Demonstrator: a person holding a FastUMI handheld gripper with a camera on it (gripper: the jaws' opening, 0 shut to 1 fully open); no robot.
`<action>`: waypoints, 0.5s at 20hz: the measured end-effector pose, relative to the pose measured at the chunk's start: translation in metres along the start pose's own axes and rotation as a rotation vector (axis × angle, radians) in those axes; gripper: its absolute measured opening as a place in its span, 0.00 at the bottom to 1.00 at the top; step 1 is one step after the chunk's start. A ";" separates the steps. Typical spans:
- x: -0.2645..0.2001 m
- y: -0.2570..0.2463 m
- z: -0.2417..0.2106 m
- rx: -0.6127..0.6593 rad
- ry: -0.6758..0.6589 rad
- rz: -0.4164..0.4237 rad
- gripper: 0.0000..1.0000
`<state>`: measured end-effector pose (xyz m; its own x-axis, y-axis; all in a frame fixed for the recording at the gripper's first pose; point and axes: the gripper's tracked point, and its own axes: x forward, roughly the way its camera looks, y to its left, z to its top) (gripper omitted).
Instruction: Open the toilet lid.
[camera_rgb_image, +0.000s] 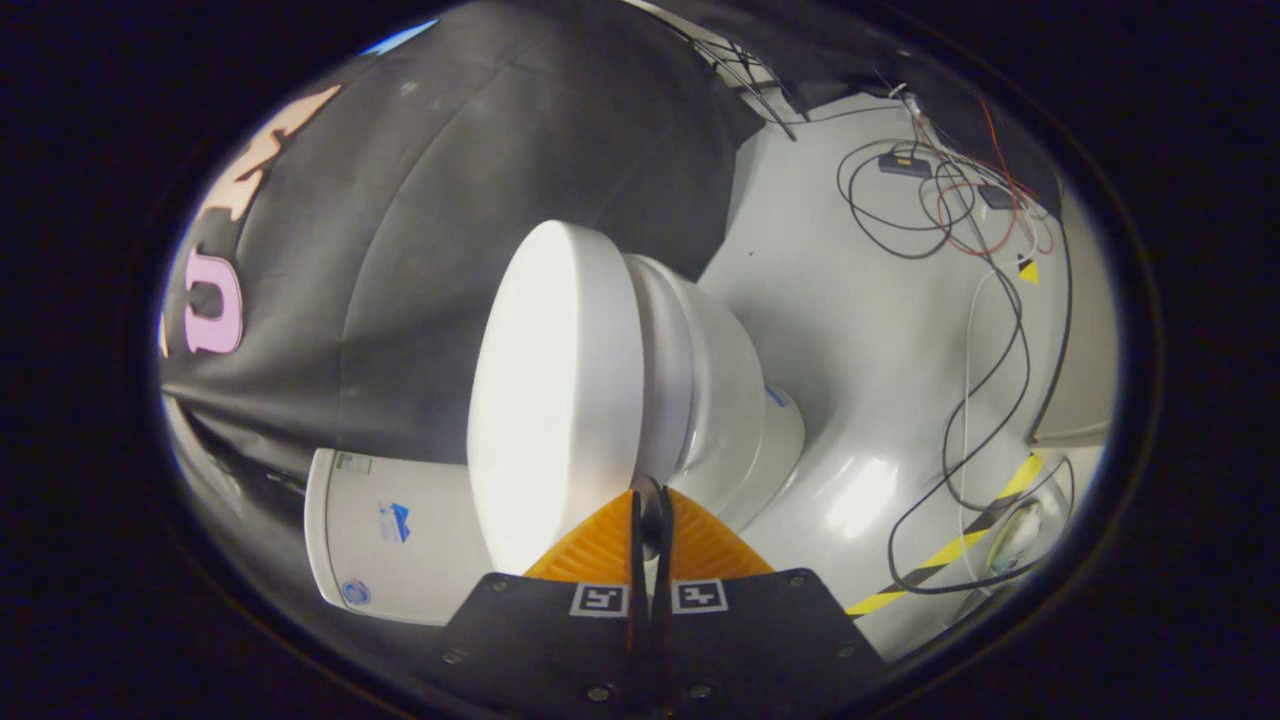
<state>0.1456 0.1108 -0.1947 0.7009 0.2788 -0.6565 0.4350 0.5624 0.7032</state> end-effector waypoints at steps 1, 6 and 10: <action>-0.003 0.005 0.001 0.002 -0.003 0.014 0.02; -0.015 0.023 0.005 0.038 -0.016 0.071 0.01; -0.022 0.034 0.005 0.007 -0.051 0.075 0.02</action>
<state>0.1481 0.1197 -0.1549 0.7593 0.2803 -0.5872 0.3839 0.5356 0.7521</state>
